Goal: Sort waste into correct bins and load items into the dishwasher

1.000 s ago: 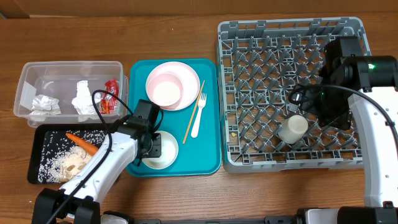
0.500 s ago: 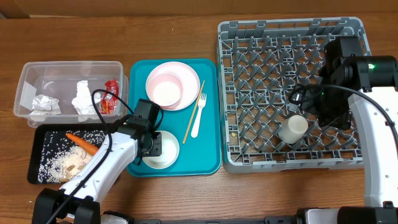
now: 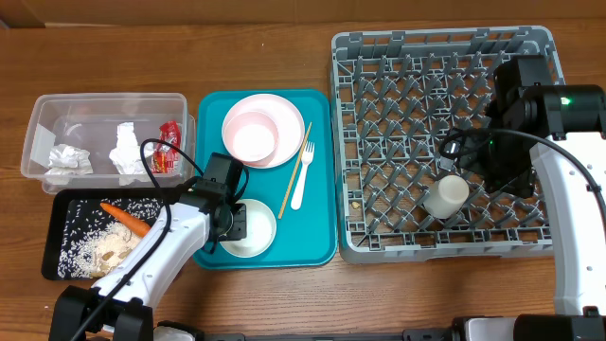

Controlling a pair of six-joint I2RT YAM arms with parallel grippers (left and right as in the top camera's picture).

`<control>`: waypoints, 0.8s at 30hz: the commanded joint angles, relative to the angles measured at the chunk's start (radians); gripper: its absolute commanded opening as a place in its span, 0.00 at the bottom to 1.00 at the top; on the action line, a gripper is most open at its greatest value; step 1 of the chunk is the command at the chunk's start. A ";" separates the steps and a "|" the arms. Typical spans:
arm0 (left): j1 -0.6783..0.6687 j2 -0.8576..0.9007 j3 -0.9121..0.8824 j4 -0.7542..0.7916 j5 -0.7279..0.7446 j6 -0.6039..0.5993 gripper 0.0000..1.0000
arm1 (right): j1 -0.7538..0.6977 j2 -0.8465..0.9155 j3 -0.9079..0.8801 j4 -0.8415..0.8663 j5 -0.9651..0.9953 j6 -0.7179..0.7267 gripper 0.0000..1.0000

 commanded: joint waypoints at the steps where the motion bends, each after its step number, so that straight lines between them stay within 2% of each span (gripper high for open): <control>1: 0.006 0.004 -0.021 0.004 0.011 0.011 0.31 | -0.002 -0.018 0.005 0.005 -0.005 -0.003 1.00; 6: 0.006 0.004 -0.029 0.014 0.008 0.011 0.22 | -0.002 -0.018 0.005 0.006 -0.005 -0.003 1.00; 10: 0.006 0.003 -0.029 0.023 0.008 0.011 0.04 | -0.002 -0.018 0.005 0.008 -0.005 -0.003 1.00; 18: 0.006 0.001 0.002 0.005 0.008 0.011 0.04 | -0.002 -0.018 0.005 0.008 -0.005 -0.004 1.00; 24: 0.005 -0.032 0.154 -0.115 0.038 0.009 0.04 | -0.002 -0.018 0.005 0.007 -0.033 -0.024 1.00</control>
